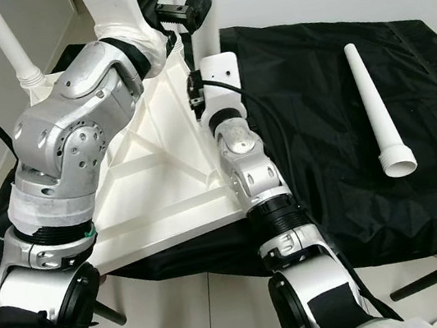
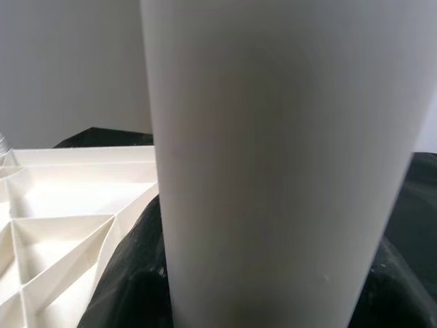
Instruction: Building children table
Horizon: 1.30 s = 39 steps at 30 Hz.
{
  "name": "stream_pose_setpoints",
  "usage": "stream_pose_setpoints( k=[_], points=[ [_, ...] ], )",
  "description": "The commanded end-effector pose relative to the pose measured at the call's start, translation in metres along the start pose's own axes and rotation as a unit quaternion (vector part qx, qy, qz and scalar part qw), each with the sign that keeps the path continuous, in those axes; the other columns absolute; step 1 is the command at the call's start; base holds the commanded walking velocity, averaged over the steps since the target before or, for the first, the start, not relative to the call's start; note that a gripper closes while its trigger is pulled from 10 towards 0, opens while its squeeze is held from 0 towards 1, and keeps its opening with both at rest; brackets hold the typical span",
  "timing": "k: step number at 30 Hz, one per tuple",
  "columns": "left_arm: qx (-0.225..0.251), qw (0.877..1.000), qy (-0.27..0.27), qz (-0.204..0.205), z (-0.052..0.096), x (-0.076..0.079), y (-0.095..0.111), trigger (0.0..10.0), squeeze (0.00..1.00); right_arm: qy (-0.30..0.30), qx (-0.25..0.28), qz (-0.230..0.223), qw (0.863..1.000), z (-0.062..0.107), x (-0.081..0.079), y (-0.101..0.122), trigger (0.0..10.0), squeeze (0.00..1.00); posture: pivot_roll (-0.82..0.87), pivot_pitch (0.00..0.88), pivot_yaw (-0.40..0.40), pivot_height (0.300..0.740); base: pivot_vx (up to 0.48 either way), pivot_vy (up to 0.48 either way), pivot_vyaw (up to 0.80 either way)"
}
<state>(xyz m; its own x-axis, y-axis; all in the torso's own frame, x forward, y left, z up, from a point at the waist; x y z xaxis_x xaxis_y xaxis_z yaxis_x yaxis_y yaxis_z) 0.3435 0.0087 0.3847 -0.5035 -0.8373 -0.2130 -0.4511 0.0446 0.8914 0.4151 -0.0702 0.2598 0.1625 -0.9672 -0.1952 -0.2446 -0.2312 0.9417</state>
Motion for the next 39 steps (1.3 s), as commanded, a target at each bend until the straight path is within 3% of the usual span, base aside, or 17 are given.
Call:
stream_pose_setpoints(
  k=[1, 10, 18, 33, 39],
  points=[
    [0.027, 0.997, -0.067, 0.001, 0.003, 0.011, 0.008, 10.0, 0.0, -0.017, 0.002, -0.004, 1.0, -0.002, 0.005, 0.003, 10.0, 0.0, -0.02, 0.104, 0.022, 0.74, 0.0, 0.0, 0.0],
    [0.005, 0.998, -0.051, 0.024, 0.003, 0.007, -0.001, 10.0, 0.0, -0.045, 0.005, -0.008, 0.999, -0.003, 0.019, 0.006, 10.0, 0.0, -0.03, 0.108, 0.021, 0.74, 0.0, 0.0, 0.0],
    [-0.015, 0.999, -0.044, 0.024, -0.029, 0.0, -0.016, 10.0, 0.0, -0.044, 0.011, -0.001, 0.999, -0.004, 0.02, 0.008, 10.0, 0.0, -0.04, 0.105, 0.018, 0.74, 0.0, 0.0, 0.0],
    [-0.026, 0.999, -0.035, 0.011, -0.045, -0.014, -0.025, 10.0, 0.0, -0.039, 0.017, 0.013, 0.999, -0.004, 0.019, 0.009, 10.0, 0.0, -0.05, 0.1, 0.016, 0.74, 0.0, 0.0, 0.0],
    [-0.052, 0.998, -0.026, 0.002, -0.049, -0.015, -0.054, 10.0, 0.0, -0.036, 0.017, 0.018, 0.999, -0.001, 0.021, 0.009, 10.0, 0.0, -0.08, 0.103, 0.018, 0.74, 0.0, 0.0, 0.0]
  ],
)
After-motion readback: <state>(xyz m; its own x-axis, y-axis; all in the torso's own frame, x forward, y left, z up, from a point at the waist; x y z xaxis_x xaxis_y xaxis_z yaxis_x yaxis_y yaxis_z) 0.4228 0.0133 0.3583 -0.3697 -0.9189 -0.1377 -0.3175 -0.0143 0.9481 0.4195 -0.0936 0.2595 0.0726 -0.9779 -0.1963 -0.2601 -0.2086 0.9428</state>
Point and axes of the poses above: a point about 5 cm out from each wrist's last joint towards the gripper, its own z axis pointing back from the gripper into the wrist, its own y axis along the axis of the wrist's last joint, x = y × z, the point moved 4 cm from there along -z, pointing out of the wrist towards the gripper, and after that the axes turned 12 degrees about -z, right-handed, at the moved point
